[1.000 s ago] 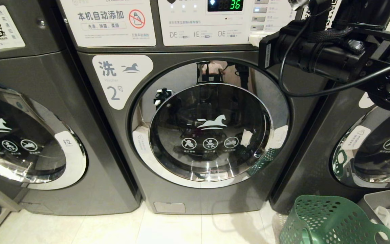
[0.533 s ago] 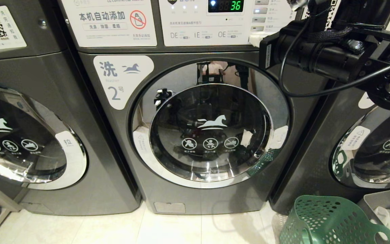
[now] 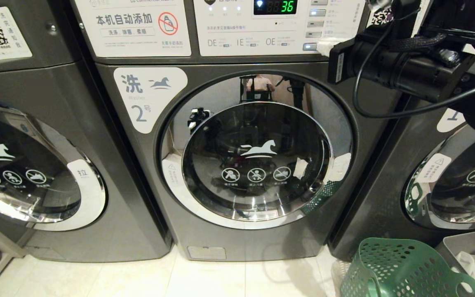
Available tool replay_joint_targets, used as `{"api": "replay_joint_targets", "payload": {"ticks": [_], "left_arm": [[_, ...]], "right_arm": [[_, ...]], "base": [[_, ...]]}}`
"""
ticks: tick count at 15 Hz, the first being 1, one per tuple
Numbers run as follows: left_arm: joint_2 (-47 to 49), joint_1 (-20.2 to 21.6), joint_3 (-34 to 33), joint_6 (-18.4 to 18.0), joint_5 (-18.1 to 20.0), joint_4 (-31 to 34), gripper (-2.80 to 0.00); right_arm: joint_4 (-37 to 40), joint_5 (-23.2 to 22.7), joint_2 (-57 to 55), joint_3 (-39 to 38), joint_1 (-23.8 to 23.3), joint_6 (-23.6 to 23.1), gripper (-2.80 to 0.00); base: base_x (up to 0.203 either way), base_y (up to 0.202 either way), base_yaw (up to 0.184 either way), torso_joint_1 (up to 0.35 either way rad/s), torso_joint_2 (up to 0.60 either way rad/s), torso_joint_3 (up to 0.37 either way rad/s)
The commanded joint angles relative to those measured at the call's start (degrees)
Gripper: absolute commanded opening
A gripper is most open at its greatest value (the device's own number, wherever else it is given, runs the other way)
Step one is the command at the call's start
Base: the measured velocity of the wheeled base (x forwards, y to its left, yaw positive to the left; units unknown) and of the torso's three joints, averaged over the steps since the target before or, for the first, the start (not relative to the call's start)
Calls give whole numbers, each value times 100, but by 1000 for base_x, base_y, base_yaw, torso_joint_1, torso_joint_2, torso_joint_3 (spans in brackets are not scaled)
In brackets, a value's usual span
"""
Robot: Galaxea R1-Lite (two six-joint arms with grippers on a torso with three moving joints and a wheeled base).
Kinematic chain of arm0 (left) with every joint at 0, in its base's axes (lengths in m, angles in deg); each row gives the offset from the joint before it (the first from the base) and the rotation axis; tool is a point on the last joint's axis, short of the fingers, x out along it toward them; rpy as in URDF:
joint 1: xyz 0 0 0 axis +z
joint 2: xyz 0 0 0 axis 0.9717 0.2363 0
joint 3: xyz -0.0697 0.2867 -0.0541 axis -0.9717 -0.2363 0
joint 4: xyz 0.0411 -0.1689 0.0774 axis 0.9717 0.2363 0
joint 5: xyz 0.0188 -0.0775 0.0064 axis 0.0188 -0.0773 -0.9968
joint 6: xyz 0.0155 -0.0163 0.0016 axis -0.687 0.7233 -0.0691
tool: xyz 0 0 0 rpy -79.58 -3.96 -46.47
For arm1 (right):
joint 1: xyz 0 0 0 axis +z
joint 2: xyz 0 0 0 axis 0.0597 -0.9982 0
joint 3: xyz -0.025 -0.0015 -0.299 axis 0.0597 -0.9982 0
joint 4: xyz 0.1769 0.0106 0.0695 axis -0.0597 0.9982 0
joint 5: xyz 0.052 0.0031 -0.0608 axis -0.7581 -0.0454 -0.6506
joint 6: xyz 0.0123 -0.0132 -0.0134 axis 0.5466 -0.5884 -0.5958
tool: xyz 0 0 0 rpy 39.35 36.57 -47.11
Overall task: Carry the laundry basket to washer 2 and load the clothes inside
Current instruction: Press the washing machine switch
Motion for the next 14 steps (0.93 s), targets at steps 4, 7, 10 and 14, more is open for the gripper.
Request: {"api": "replay_joint_targets", "payload": {"ticks": [4, 7, 10, 14], "left_arm": [[-2, 2, -1, -3, 6, 4, -280], [-2, 2, -1, -3, -3, 4, -280], [-2, 2, -1, -3, -3, 4, -280], [-2, 2, -1, -3, 6, 4, -280]], "right_arm": [[25, -59, 170, -85, 16, -10, -280], [25, -79, 171, -84, 95, -19, -280], [25, -96, 162, -75, 201, -27, -280], [17, -96, 117, -48, 306, -36, -280]], "base": [[0, 0, 0, 0, 0, 0], [0, 0, 0, 0, 0, 0], [0, 0, 0, 0, 0, 0], [0, 0, 0, 0, 0, 0]]}}
